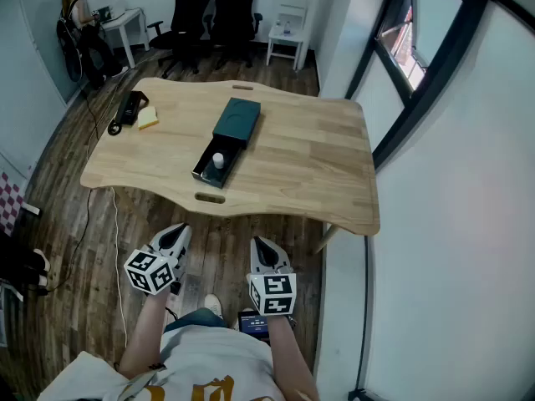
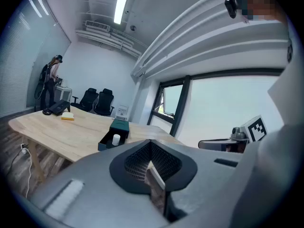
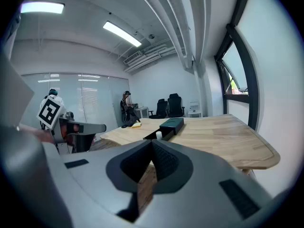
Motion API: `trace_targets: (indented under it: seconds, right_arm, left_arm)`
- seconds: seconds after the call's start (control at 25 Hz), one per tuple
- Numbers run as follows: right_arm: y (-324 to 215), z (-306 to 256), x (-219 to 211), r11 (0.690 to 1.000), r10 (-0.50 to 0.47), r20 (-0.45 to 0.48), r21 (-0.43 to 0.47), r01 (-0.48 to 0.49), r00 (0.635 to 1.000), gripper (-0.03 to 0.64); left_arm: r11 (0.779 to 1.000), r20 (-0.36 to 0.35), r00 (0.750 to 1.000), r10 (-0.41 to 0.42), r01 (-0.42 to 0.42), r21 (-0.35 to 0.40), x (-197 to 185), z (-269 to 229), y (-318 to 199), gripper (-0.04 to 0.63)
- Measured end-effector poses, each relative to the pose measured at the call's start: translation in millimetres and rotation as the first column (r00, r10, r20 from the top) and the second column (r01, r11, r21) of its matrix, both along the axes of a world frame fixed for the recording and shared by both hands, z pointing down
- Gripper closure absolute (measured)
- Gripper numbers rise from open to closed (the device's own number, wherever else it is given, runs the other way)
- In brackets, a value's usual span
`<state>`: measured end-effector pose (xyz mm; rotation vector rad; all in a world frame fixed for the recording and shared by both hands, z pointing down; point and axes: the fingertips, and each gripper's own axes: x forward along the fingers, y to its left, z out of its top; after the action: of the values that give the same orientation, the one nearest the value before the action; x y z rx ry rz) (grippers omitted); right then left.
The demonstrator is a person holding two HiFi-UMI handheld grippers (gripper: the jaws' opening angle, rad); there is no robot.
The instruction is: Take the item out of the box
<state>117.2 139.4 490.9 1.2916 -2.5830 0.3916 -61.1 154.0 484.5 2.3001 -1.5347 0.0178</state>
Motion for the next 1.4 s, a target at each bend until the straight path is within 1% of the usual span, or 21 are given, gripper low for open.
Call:
trace_targets:
  seconds: [0.32, 0.48, 0.64, 0.8, 0.88, 1.08, 1.28, 1.4]
  right_arm:
    - [0, -11, 7, 0.999, 0.008, -0.006, 0.034, -0.007, 1.000, 0.612]
    - [-2, -12, 17, 0.999, 0.038, 0.040, 0.007, -0.039, 0.998, 0.612]
    - [-11, -5, 26, 0.998, 0.065, 0.036, -0.011, -0.064, 0.997, 0.611]
    - [-25, -4, 28, 0.997, 0.074, 0.032, -0.005, -0.073, 0.997, 0.612]
    - [-38, -1, 29, 0.997, 0.079, 0.026, -0.011, -0.079, 0.997, 0.612]
    - [-85, 12, 13, 0.996, 0.084, 0.014, -0.028, -0.084, 0.996, 0.612]
    - [-155, 15, -24, 0.997, 0.068, 0.002, -0.026, -0.068, 0.998, 0.612]
    - [-200, 16, -42, 0.997, 0.077, 0.002, -0.032, -0.077, 0.997, 0.612]
  left_arm:
    - [1.000, 0.020, 1.000, 0.007, -0.007, 0.000, 7, -6, 2, 0.594]
    - [1.000, 0.032, 0.999, 0.005, -0.005, 0.009, 10, -12, 2, 0.594]
    - [1.000, 0.047, 0.999, -0.003, 0.002, 0.019, 10, -13, -4, 0.594]
    - [1.000, 0.036, 0.999, -0.007, 0.006, 0.019, 5, -10, -19, 0.594]
    - [1.000, 0.043, 0.999, -0.007, 0.006, 0.022, 3, -8, -31, 0.594]
    - [1.000, 0.106, 0.994, 0.003, -0.006, 0.028, -14, -4, -80, 0.594]
    - [0.999, 0.111, 0.994, 0.023, -0.025, 0.024, -38, 2, -154, 0.594]
    - [0.999, 0.129, 0.990, 0.047, -0.050, 0.020, -51, 3, -199, 0.594]
